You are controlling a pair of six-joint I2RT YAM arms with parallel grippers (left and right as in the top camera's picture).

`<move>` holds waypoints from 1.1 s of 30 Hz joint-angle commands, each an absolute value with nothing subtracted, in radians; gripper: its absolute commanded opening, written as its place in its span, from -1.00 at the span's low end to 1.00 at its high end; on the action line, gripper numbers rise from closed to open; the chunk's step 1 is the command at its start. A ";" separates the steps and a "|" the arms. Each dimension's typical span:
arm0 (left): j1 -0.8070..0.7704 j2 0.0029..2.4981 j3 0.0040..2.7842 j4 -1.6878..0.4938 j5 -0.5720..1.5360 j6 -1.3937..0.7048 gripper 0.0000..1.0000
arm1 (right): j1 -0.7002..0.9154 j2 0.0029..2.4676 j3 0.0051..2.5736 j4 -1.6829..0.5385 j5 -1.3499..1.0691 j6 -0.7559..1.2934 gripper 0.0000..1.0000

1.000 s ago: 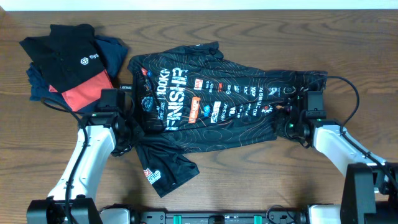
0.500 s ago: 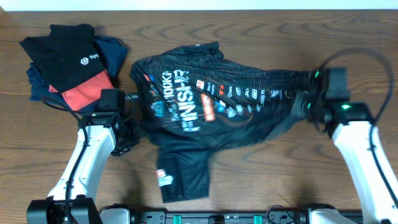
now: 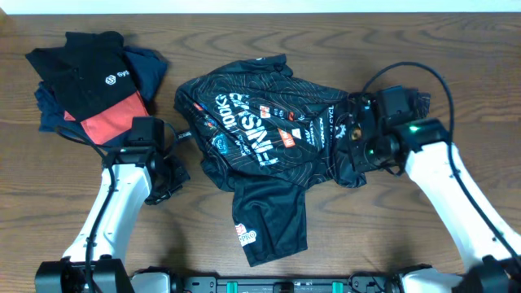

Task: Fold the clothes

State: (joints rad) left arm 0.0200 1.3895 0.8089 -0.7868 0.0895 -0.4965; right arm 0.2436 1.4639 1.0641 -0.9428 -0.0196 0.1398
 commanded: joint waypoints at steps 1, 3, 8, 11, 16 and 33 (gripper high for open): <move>0.027 1.386 0.809 -0.800 0.079 -0.486 -0.88 | 0.235 1.467 1.066 -0.931 0.236 0.342 -0.69; 0.027 1.386 0.809 -0.811 0.118 -0.485 -0.88 | 0.231 1.465 1.066 -0.931 0.292 0.421 -0.66; 0.021 1.386 0.804 -0.825 0.269 -0.451 -0.88 | 0.213 1.467 1.066 -0.917 0.275 0.459 -0.42; -0.006 1.386 0.787 -0.818 0.331 -0.449 -0.25 | 0.210 1.467 1.065 -0.926 0.231 0.455 -0.38; -0.093 1.386 0.722 -0.704 0.427 -0.473 0.40 | 0.210 1.467 1.065 -0.935 0.213 0.456 -0.36; -0.430 1.478 0.676 -0.400 0.347 -0.691 0.40 | 0.210 1.467 1.065 -0.961 0.175 0.455 -0.33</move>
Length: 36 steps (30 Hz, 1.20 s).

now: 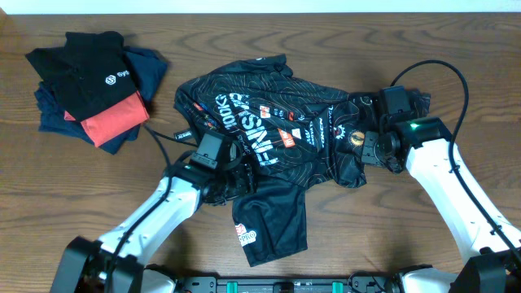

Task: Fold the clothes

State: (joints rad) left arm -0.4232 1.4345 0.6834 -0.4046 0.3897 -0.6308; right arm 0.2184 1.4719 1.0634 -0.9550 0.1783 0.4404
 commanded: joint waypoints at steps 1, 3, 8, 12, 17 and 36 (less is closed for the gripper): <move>-0.431 1.498 0.676 -0.390 0.361 -0.700 0.40 | 0.210 1.467 1.065 -0.963 0.176 0.453 -0.34; -0.431 1.531 0.676 -0.365 0.388 -0.702 0.30 | 0.210 1.467 1.065 -0.964 0.176 0.447 -0.34; -0.430 1.540 0.677 -0.339 0.424 -0.700 -0.88 | 0.209 1.466 1.065 -0.965 0.176 0.448 -0.34; -0.401 1.478 0.692 -0.400 0.512 -0.635 -0.88 | 0.197 1.467 1.065 -0.971 0.188 0.468 -0.34; -0.247 1.317 0.726 -0.583 0.457 -0.500 -0.88 | 0.145 1.467 1.061 -1.008 0.172 0.466 -0.37; 0.015 1.208 0.726 -0.665 0.256 -0.464 -0.88 | 0.193 1.470 0.751 -0.519 -0.053 0.299 -0.22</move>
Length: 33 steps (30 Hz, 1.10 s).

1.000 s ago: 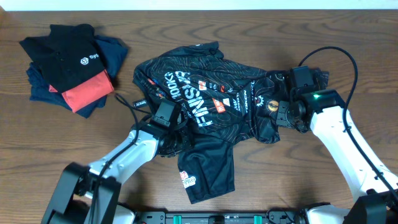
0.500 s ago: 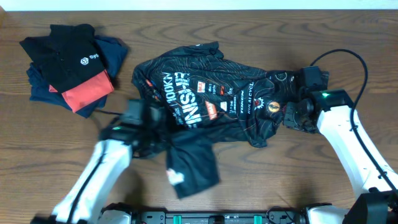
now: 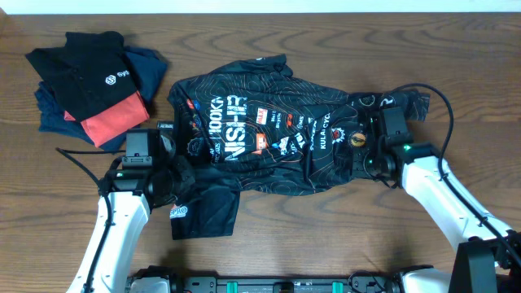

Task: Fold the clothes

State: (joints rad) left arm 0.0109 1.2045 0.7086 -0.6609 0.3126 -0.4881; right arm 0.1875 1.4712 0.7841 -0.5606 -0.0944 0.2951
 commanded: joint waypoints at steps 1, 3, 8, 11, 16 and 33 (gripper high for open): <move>0.015 1.208 0.726 -0.665 0.256 -0.464 -0.88 | 0.193 1.474 0.732 -0.481 -0.012 0.331 -0.22; 0.015 1.208 0.726 -0.666 0.257 -0.464 -0.88 | 0.191 1.481 0.713 -0.441 0.046 0.384 -0.22; 0.015 1.208 0.726 -0.666 0.257 -0.464 -0.88 | 0.186 1.528 0.701 -0.342 0.136 0.457 -0.21; 0.015 1.208 0.726 -0.666 0.257 -0.464 -0.88 | 0.181 1.570 0.701 -0.283 0.135 0.503 -0.15; 0.015 1.208 0.726 -0.666 0.257 -0.464 -0.88 | 0.161 1.641 0.701 -0.212 0.134 0.597 -0.12; 0.015 1.208 0.726 -0.670 0.257 -0.464 -0.88 | 0.021 1.362 0.868 -0.502 0.137 0.423 -0.97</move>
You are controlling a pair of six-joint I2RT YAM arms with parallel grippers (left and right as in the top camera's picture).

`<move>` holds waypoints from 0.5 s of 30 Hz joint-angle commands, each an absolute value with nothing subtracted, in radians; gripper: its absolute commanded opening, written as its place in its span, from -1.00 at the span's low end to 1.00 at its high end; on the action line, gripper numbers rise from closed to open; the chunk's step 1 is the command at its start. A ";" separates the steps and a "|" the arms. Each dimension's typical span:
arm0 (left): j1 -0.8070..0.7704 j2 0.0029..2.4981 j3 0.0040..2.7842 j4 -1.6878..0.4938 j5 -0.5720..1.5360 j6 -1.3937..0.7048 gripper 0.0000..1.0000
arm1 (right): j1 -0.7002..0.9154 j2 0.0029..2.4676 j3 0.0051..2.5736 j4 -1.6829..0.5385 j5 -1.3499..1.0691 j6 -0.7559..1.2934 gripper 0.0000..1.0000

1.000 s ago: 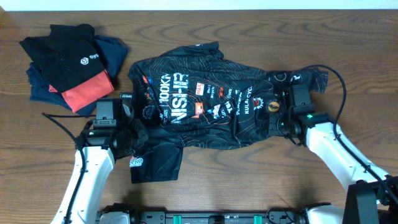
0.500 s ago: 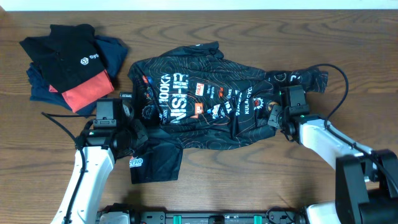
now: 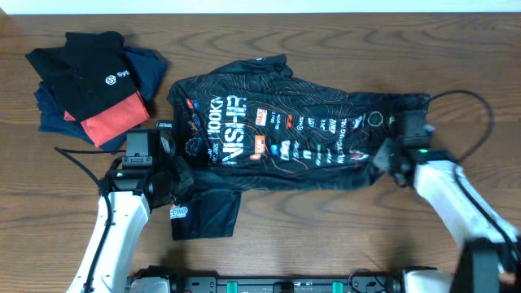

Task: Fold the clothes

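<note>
A black printed jersey lies stretched across the middle of the table, its sleeve hanging toward the front left. My left gripper sits at the jersey's left side where the sleeve joins, apparently shut on the cloth. At the jersey's right end my right gripper is shut on the hem, pulling the fabric taut. The fingers of both are largely hidden by their wrists.
A pile of folded clothes, black, navy and coral, sits at the back left corner. Cables loop beside each arm. Bare wooden table shows in front of the jersey.
My right gripper has moved to the right with the jersey's hem, and the jersey's right half is now drawn out flatter and longer. The left arm has not moved.
The jersey lay crumpled with my left gripper off to its left and my right at its right edge. Then my left gripper was on the jersey's lower middle. Then it sat further left with the sleeve beside it, and now the right end is stretched out.
</note>
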State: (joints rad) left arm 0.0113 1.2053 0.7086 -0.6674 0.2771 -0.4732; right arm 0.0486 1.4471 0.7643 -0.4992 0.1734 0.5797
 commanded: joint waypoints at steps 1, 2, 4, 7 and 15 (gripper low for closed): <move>0.015 1.208 0.726 -0.670 0.257 -0.464 -0.88 | 0.020 1.353 0.912 -0.539 0.107 0.373 -0.98; 0.015 1.208 0.726 -0.670 0.257 -0.464 -0.88 | 0.022 1.354 0.943 -0.572 0.093 0.348 -0.98; 0.015 1.208 0.726 -0.670 0.257 -0.464 -0.88 | 0.040 1.377 1.009 -0.647 0.045 0.287 -0.98; 0.015 1.208 0.726 -0.673 0.257 -0.464 -0.88 | 0.085 1.430 1.030 -0.667 -0.033 0.210 -0.97; 0.015 1.208 0.726 -0.692 0.256 -0.464 -0.88 | 0.220 1.618 1.030 -0.517 -0.083 0.072 -0.88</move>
